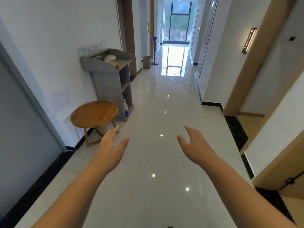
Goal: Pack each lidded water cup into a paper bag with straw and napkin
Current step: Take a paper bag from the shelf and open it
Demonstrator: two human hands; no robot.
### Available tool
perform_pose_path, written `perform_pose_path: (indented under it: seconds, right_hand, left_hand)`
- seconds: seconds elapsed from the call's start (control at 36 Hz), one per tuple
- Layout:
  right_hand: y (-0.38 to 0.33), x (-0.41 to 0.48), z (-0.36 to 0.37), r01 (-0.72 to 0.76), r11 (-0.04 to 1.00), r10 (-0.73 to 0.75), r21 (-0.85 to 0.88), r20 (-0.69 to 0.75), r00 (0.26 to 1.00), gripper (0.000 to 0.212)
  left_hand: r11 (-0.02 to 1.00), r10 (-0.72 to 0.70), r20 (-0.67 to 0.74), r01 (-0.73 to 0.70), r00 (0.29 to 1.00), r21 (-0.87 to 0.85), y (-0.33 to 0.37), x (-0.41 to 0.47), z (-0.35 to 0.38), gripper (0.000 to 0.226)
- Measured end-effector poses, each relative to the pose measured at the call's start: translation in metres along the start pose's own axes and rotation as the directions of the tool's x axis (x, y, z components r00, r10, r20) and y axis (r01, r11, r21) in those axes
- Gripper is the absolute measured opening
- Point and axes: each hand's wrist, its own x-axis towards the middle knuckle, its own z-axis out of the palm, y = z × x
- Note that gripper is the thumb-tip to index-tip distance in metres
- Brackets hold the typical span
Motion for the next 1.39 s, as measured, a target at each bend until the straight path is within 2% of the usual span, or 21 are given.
perform_pose_path:
  seconds: [0.14,0.22,0.36,0.58,0.69,0.86,1.03,1.14,1.28,1.39]
  right_hand:
    - [-0.003,0.127,0.009,0.020,0.999,-0.022,0.040,0.036,0.999,0.074]
    - [-0.016,0.193,0.007,0.034,0.998,-0.039,0.056,0.079,0.996,0.077]
    - [-0.053,0.296,0.003,0.116,0.993,-0.119,0.029,0.110,0.987,0.080]
    - [-0.098,0.435,0.039,0.198,0.980,-0.196,0.006,0.175,0.965,0.081]
    - [-0.108,0.514,0.060,0.173,0.985,-0.167,-0.014,0.183,0.969,0.081]
    - [-0.128,0.628,0.074,0.127,0.991,-0.119,-0.051,0.146,0.982,0.080]
    - [-0.134,0.739,0.041,0.052,0.995,-0.048,-0.086,0.047,0.998,0.081]
    - [-0.126,0.803,0.027,-0.030,0.998,0.030,-0.049,-0.013,0.999,0.078]
    - [-0.116,0.891,0.038,-0.127,0.992,0.126,0.007,0.013,0.992,0.079]
    - [-0.115,0.975,0.062,-0.126,0.992,0.124,0.006,0.104,0.987,0.081]
  left_hand:
    - [0.998,-0.029,-0.041,0.032,0.999,0.060,0.001,0.099,0.019,0.074]
    - [0.994,-0.052,-0.052,0.057,0.997,0.092,0.011,0.156,0.008,0.080]
    - [0.990,-0.070,-0.157,0.088,0.985,0.113,0.033,0.241,-0.013,0.091]
    - [0.966,-0.222,-0.176,0.241,0.959,0.095,-0.009,0.354,-0.013,0.091]
    - [0.936,-0.317,-0.137,0.332,0.939,0.112,-0.039,0.434,-0.007,0.092]
    - [0.931,-0.336,-0.086,0.344,0.938,0.123,-0.054,0.580,0.017,0.086]
    - [0.974,-0.186,0.016,0.183,0.982,0.130,-0.017,0.725,0.037,0.085]
    - [0.965,-0.162,0.024,0.153,0.987,0.215,-0.002,0.797,0.046,0.083]
    - [0.934,-0.207,0.057,0.180,0.977,0.308,-0.005,0.877,0.068,0.086]
    - [0.917,-0.264,0.049,0.235,0.963,0.323,-0.018,0.944,0.088,0.084]
